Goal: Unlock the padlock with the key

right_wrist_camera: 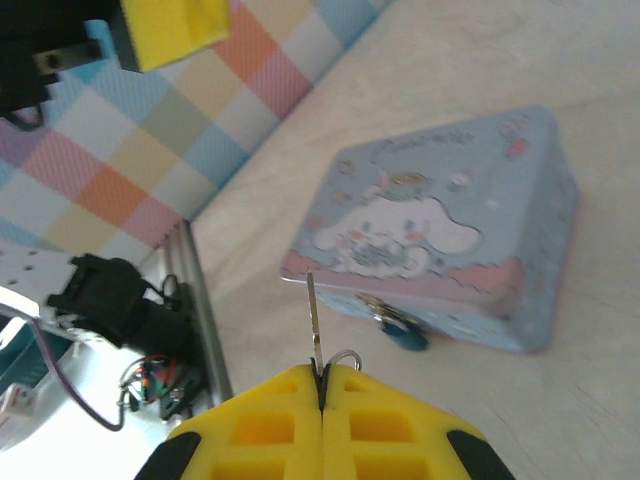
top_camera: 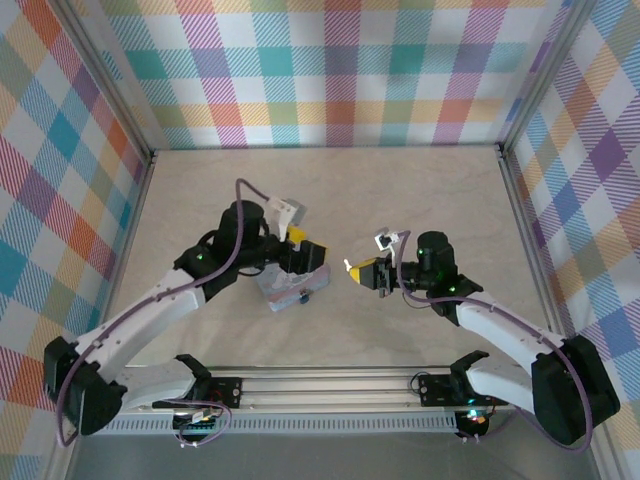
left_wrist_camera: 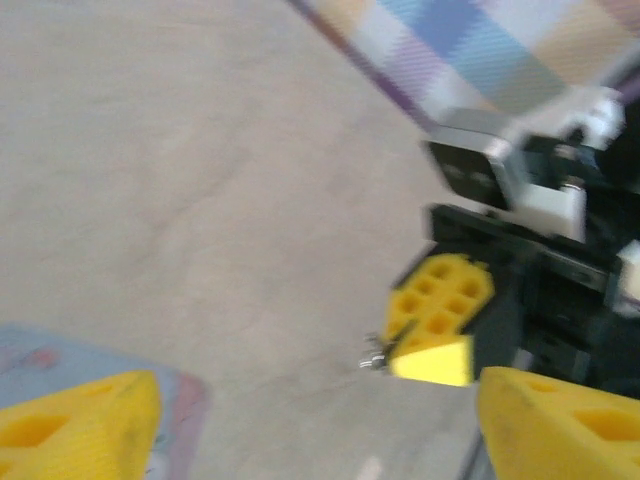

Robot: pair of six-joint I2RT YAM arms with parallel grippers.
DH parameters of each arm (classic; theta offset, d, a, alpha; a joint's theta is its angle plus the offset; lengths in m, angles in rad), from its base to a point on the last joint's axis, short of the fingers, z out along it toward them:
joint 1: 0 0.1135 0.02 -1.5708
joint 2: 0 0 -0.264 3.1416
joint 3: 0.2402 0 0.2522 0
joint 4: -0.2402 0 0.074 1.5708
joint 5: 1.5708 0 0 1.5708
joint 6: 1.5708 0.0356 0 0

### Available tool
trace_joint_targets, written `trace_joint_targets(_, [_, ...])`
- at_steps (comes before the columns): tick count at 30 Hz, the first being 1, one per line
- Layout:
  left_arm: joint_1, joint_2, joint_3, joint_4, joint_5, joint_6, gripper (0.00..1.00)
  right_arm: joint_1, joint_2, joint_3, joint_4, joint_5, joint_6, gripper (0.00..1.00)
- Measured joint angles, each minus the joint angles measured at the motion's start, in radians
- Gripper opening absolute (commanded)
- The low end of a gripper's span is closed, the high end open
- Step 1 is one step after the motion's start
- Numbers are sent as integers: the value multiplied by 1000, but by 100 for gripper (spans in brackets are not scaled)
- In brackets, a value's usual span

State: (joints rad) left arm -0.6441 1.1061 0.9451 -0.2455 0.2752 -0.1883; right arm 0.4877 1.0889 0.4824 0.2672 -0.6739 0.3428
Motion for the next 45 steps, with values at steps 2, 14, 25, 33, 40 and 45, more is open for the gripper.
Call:
trace_joint_targets(2, [0,-46,-41,-31,-131,-80,100,0,0,0,-39,38,-12,0])
trace_joint_targets(14, [93,-153,-242,-232,-485,-528,100,0,12,0,-121,177,-20,0])
trace_joint_targets(25, [176,-21,-346,-58,-303,-628,100,0,11,0,-136,192,-19,0])
trace_joint_targets(33, [182,120,-338,43,-187,-595,90,0,11,0,-136,192,-19,0])
trace_joint_targets(40, [185,226,-283,95,-145,-540,70,0,11,0,-146,192,-19,0])
trace_joint_targets(45, [185,267,-257,123,-113,-490,62,0,11,0,-162,192,-20,0])
